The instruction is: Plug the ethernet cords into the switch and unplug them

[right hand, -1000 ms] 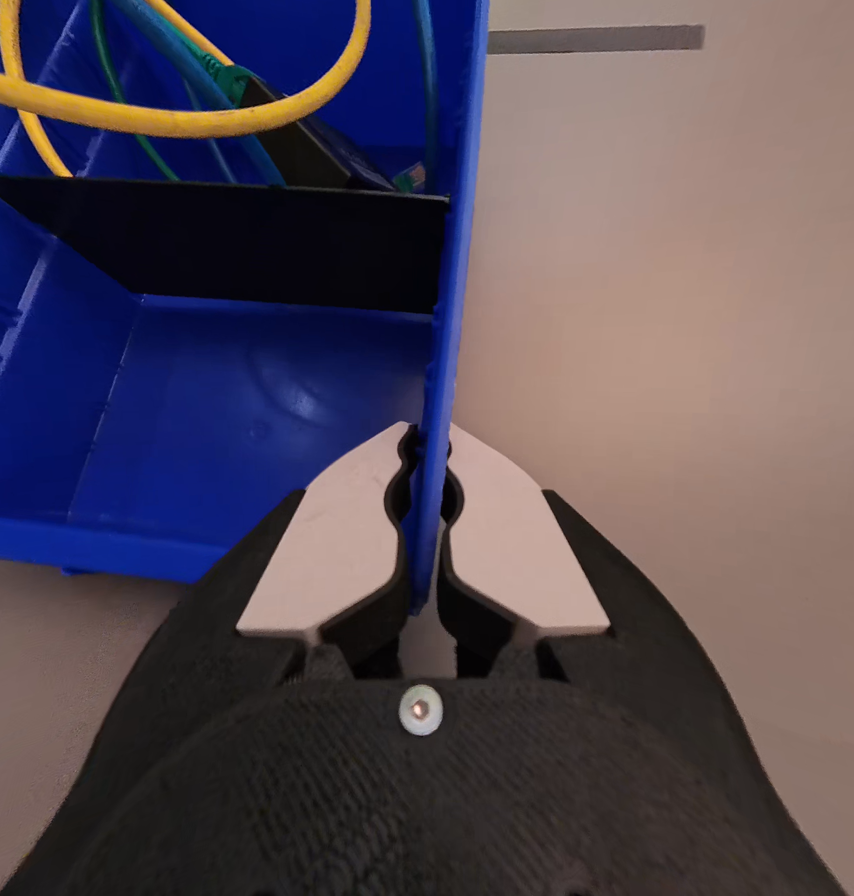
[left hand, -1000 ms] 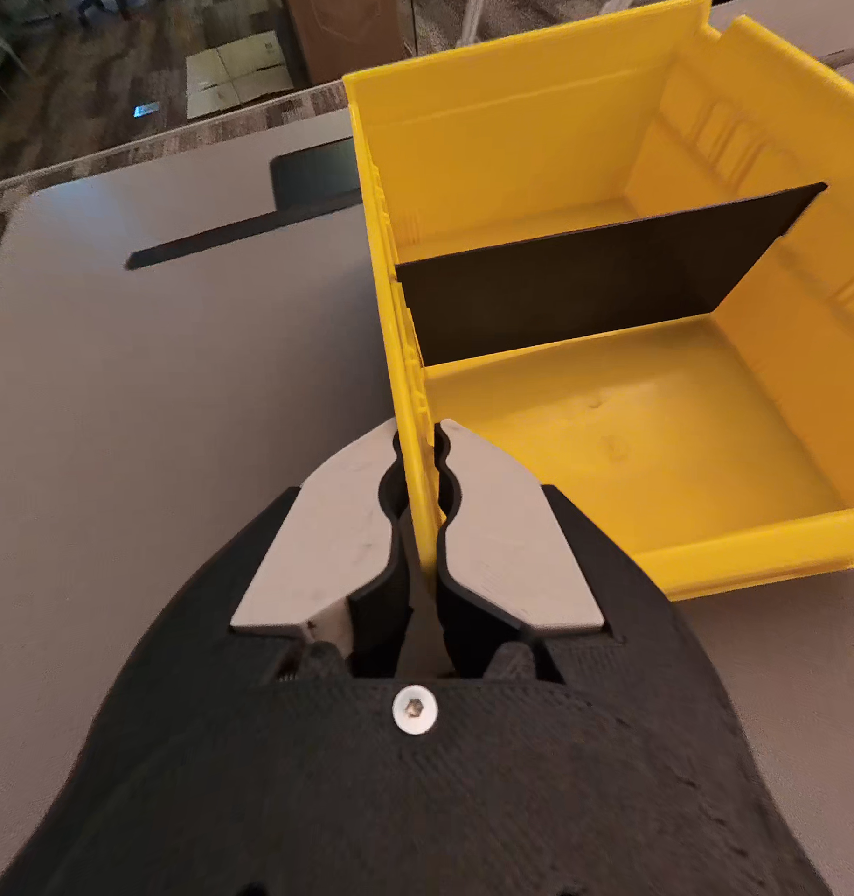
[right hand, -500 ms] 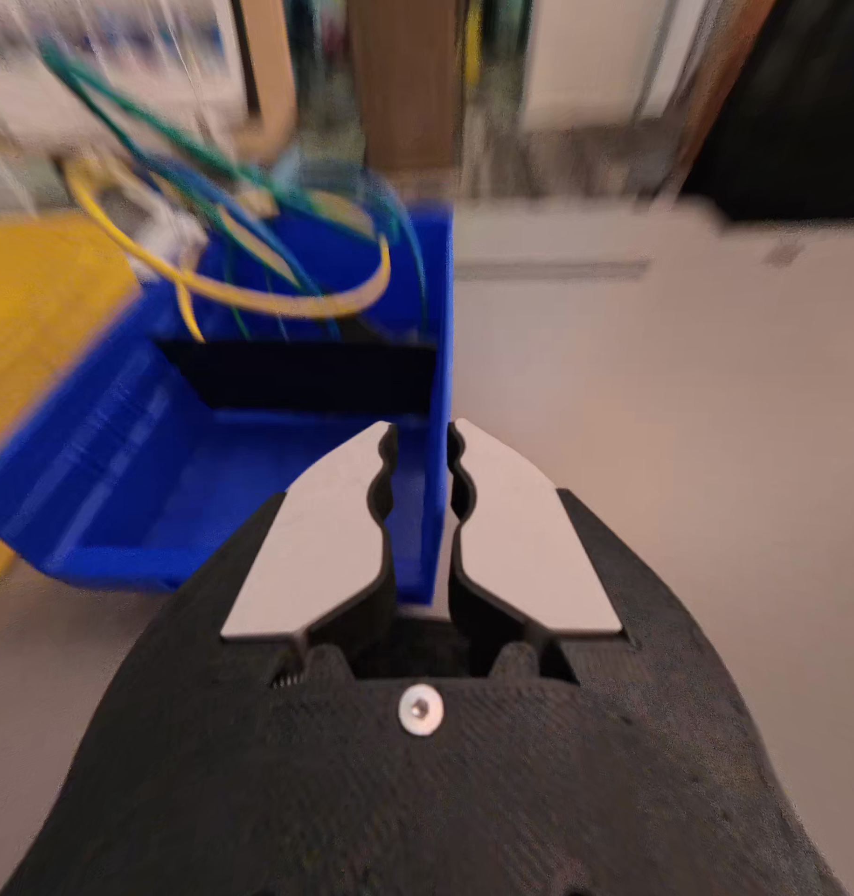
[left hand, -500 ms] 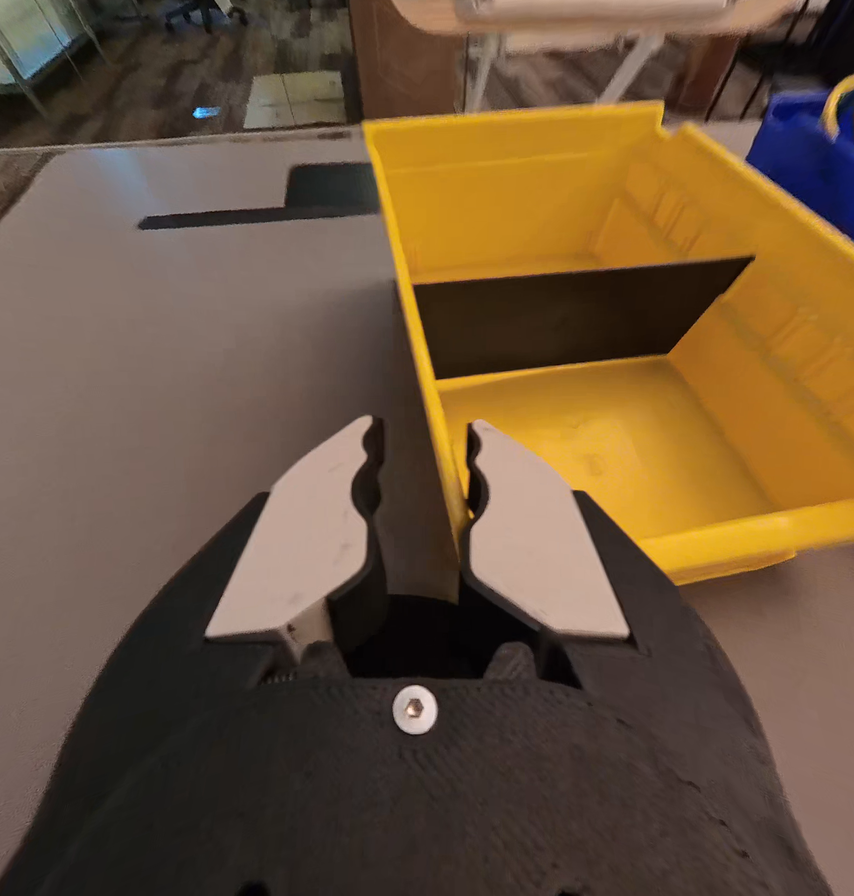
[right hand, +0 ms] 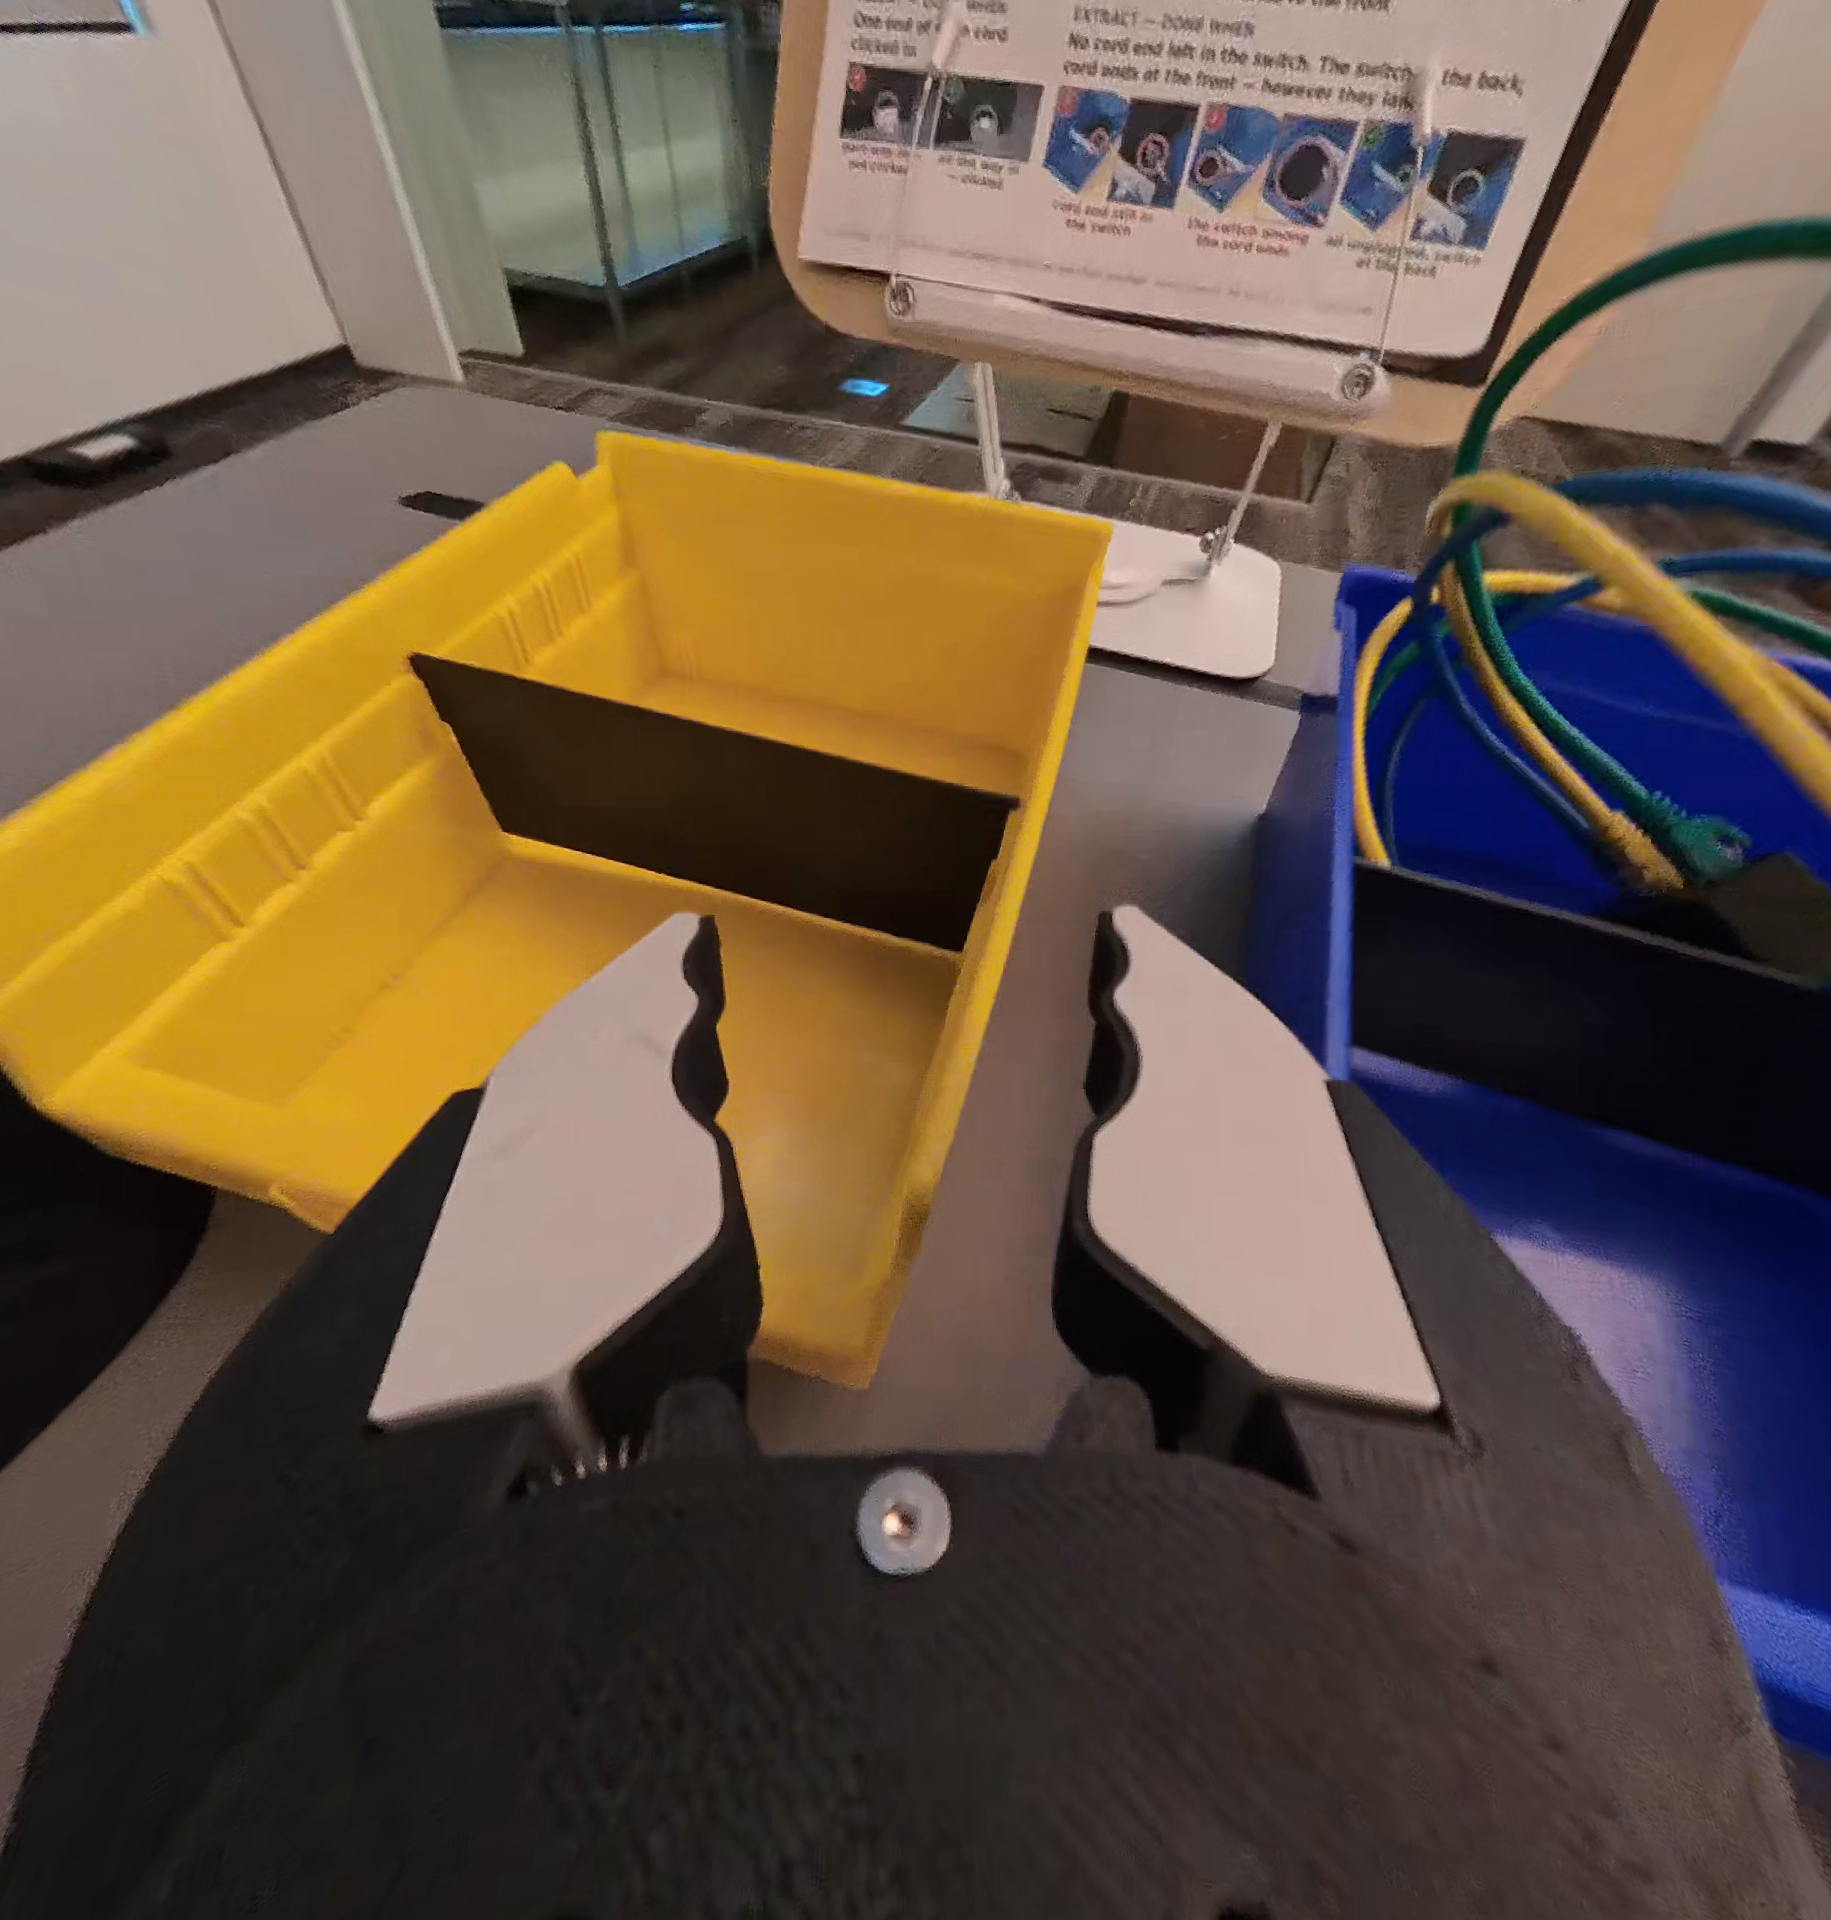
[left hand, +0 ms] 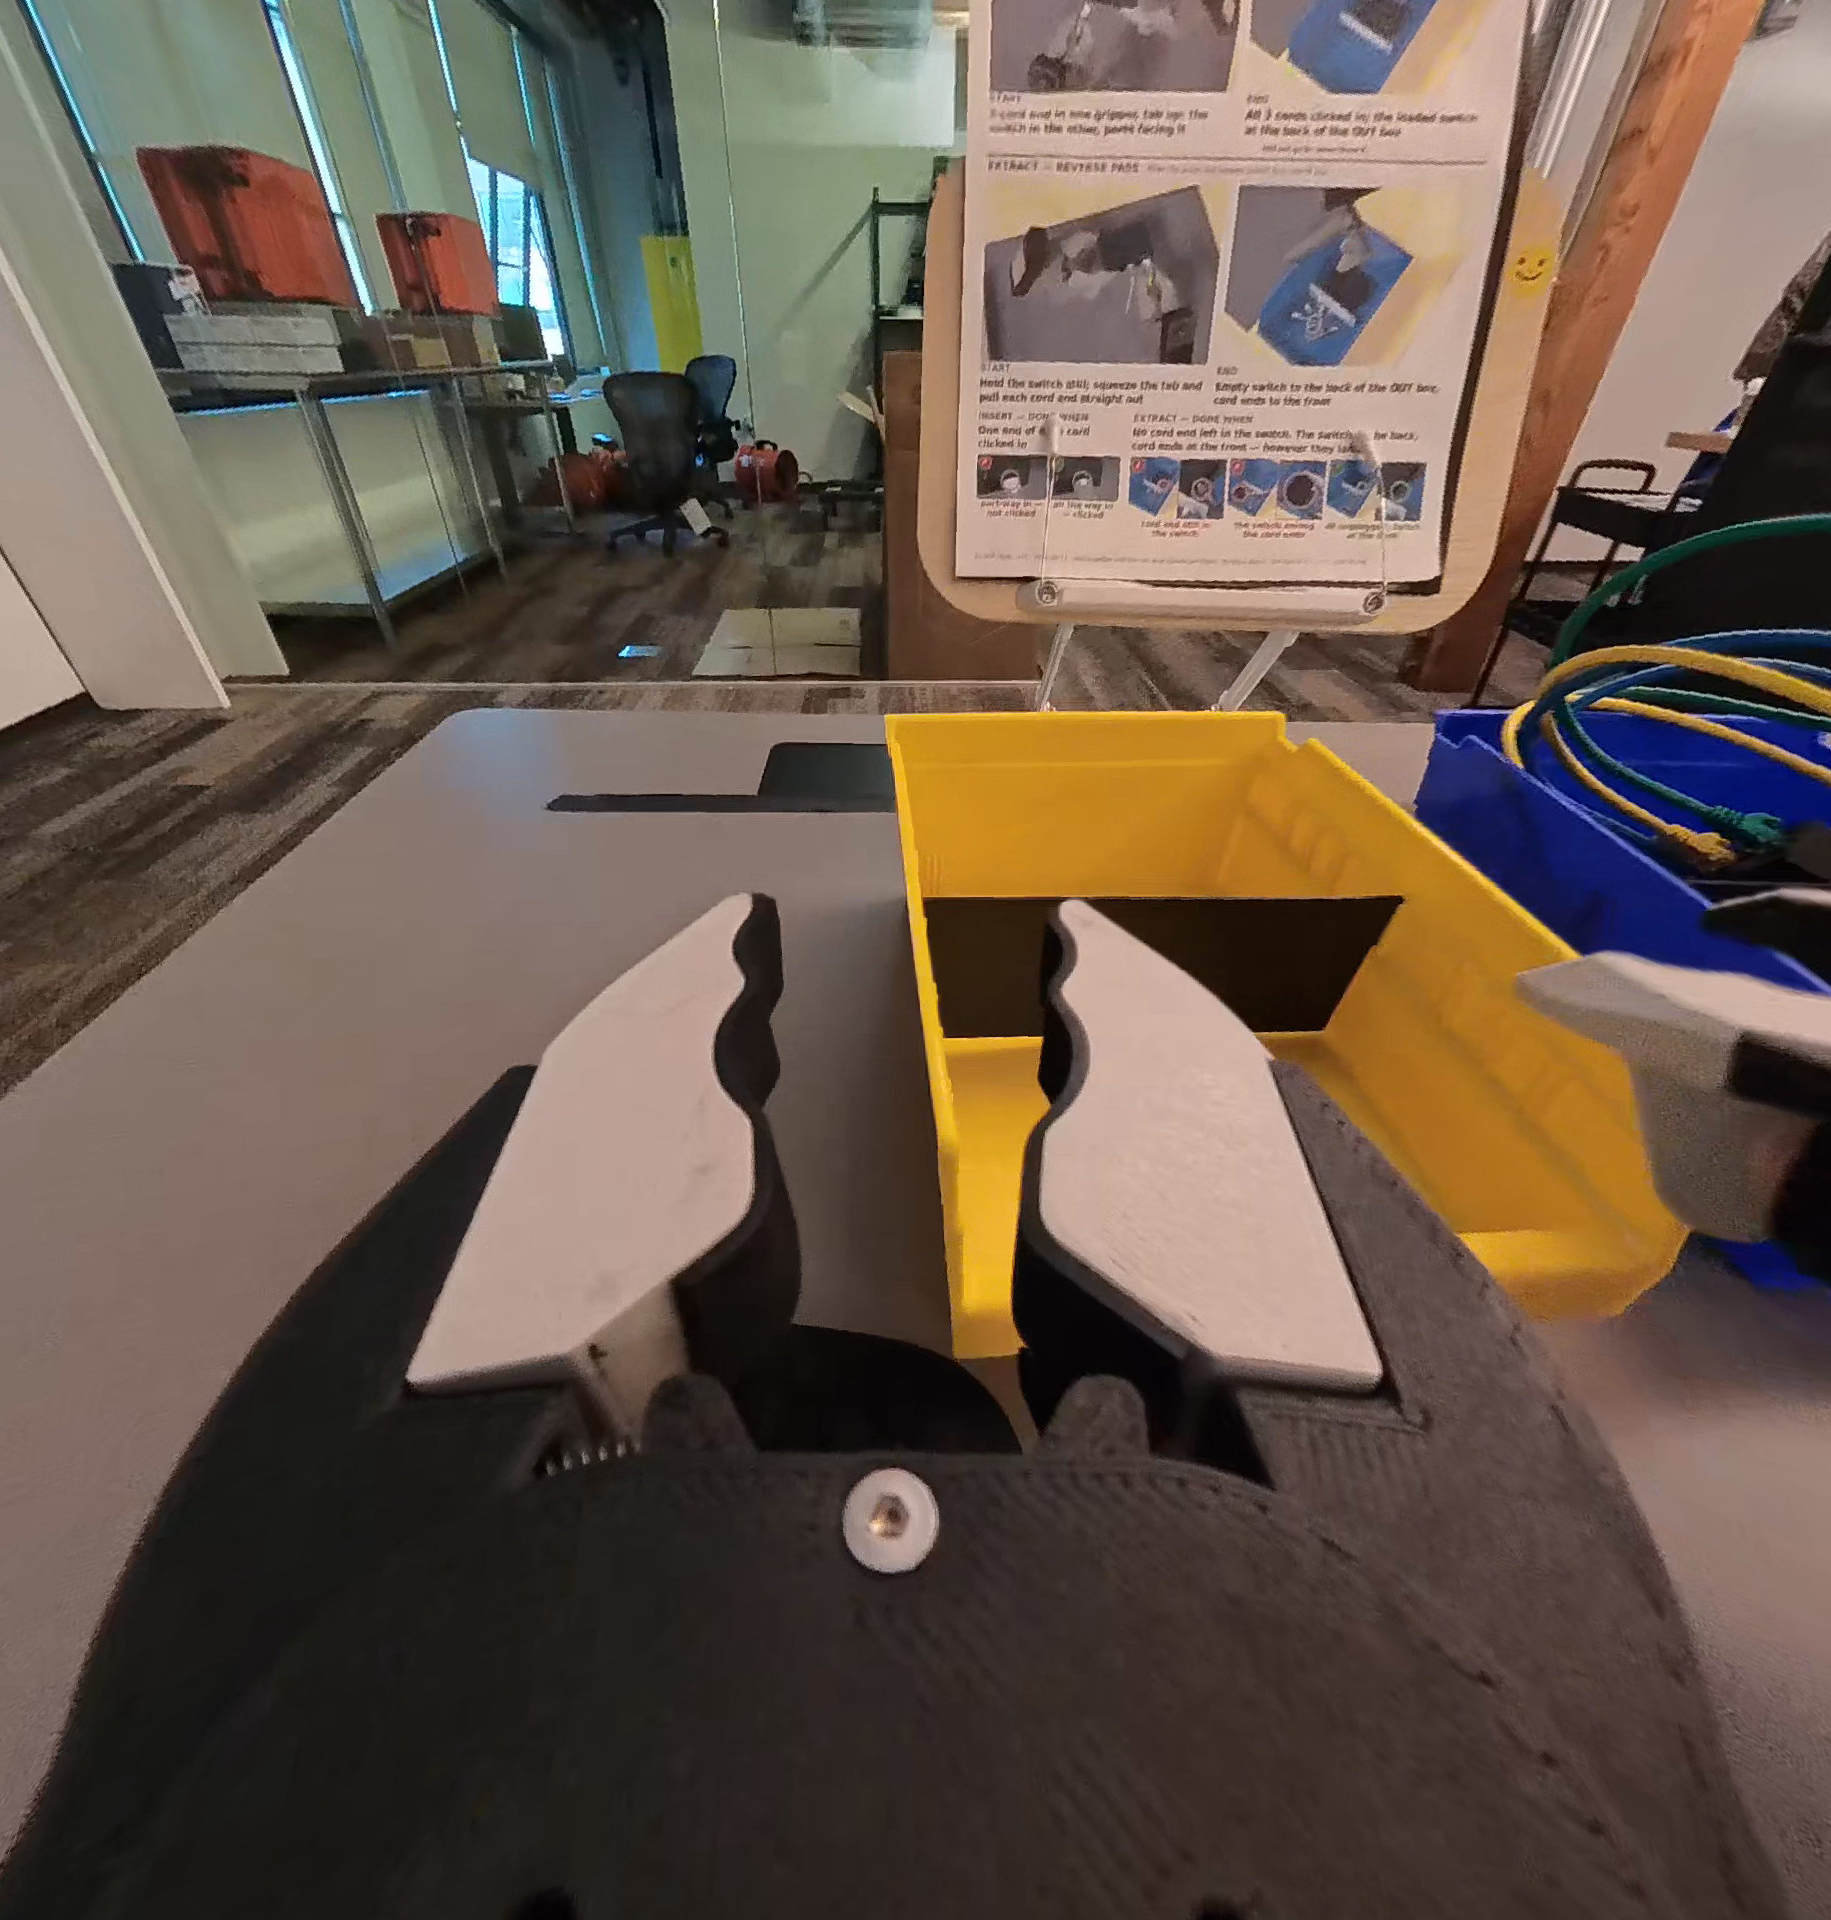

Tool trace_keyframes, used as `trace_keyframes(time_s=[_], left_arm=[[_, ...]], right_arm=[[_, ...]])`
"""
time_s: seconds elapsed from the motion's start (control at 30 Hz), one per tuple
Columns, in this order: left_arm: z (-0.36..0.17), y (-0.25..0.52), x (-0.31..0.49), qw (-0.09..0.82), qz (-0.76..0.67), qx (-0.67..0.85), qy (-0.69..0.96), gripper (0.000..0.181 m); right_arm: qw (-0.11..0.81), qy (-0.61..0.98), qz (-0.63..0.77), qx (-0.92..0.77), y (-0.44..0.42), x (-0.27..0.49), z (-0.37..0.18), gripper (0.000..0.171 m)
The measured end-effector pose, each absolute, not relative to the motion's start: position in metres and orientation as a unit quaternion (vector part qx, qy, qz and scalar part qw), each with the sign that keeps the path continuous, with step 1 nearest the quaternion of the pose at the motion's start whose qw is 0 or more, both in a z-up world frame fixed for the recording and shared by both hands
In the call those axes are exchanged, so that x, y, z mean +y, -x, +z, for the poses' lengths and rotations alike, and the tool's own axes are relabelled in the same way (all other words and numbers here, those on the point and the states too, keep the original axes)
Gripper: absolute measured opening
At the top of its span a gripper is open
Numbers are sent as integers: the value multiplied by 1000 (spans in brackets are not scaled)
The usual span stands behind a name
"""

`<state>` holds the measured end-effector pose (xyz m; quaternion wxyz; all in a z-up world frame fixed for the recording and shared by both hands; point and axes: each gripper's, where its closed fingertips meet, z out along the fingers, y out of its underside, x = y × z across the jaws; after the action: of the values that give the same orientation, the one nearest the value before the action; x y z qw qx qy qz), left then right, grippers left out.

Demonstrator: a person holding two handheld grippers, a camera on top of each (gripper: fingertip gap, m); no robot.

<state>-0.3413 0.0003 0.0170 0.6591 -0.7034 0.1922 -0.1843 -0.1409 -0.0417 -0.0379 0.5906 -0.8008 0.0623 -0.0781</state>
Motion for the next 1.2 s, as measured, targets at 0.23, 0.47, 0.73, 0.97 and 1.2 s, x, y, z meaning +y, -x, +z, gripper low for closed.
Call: trace_keyframes(time_s=[0.23,0.47,0.73,0.97,1.2], left_arm=[[17,347,-11,653,-174,227,702,46],[18,349,-18,630,-213,232,710,46],[26,357,-23,632,-200,249,706,46],[58,374,-31,673,-203,208,680,47],[130,394,-75,747,-199,176,609,51]], right_arm=[[485,870,-59,65,127,-39,-75,60],[253,967,-30,27,116,-4,-89,49],[95,992,49,71,113,-2,-144,33],[76,989,106,72,122,-4,-138,15],[94,973,206,53,158,7,-84,14]])
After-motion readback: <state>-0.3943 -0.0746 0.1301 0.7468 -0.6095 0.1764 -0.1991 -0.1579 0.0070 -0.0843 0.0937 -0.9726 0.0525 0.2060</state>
